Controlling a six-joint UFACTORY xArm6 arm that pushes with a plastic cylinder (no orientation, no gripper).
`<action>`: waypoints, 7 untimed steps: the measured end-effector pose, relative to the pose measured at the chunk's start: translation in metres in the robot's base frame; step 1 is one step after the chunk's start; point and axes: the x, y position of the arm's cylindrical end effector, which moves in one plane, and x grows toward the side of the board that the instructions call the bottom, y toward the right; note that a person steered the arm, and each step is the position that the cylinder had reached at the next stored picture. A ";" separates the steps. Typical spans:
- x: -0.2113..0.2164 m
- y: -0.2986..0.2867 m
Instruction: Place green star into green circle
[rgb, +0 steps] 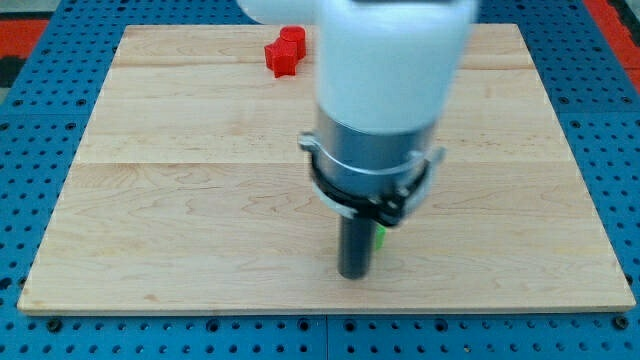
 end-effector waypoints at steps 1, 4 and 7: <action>-0.038 0.001; -0.066 0.055; -0.153 -0.001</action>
